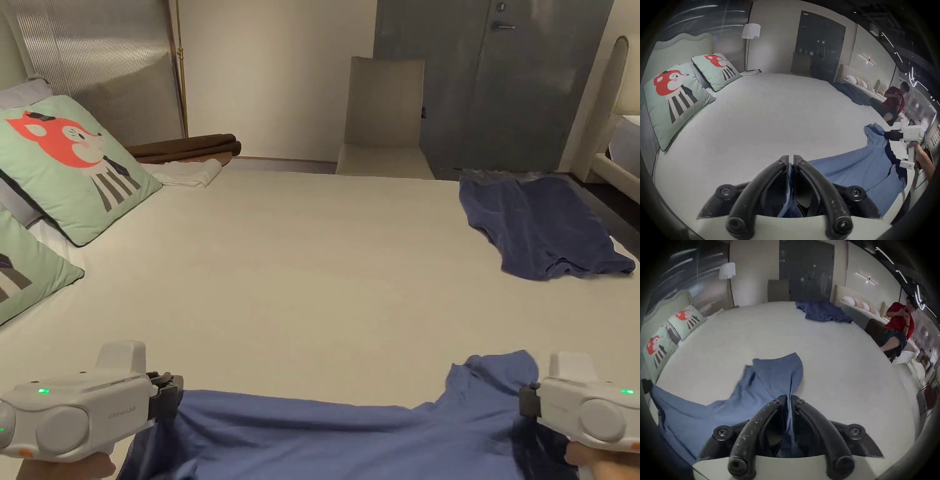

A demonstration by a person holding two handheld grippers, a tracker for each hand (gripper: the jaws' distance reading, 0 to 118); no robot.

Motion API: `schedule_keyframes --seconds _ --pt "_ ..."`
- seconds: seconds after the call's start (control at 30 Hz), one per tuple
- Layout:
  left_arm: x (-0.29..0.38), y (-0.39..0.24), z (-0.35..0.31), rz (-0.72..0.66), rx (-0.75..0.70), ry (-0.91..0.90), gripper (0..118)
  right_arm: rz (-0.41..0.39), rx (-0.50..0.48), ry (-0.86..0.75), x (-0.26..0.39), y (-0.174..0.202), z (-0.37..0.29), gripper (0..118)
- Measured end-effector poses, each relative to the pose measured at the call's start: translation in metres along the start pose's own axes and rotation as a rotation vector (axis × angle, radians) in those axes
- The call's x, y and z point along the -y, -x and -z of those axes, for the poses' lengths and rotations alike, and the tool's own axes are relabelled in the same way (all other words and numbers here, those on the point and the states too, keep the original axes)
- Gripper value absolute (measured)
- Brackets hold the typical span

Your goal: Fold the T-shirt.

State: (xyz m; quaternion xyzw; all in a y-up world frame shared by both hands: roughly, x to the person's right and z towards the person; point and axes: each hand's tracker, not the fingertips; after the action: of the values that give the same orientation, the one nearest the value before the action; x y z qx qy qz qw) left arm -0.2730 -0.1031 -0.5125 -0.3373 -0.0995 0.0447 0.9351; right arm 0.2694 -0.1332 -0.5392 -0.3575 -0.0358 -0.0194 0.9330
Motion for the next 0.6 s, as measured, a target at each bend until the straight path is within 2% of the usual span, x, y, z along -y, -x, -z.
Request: schedule_keyframes --seconds 0.1,0.27,0.47,0.6 --pt "0.007 0.005 -0.016 -0.042 -0.004 -0.016 2 0.002 -0.030 -0.073 0.010 -0.006 -0.047 3" --pt "0.025 0.006 -0.055 -0.073 -0.002 -0.045 2 0.059 -0.093 -0.169 0.039 -0.015 -0.120 3" --pt "0.064 0.006 -0.087 -0.058 -0.022 -0.039 2 0.075 -0.145 -0.186 0.090 -0.016 -0.181 3" --pt "0.097 0.007 -0.095 -0.045 -0.031 0.001 2 0.091 -0.156 -0.154 0.130 -0.016 -0.196 3"
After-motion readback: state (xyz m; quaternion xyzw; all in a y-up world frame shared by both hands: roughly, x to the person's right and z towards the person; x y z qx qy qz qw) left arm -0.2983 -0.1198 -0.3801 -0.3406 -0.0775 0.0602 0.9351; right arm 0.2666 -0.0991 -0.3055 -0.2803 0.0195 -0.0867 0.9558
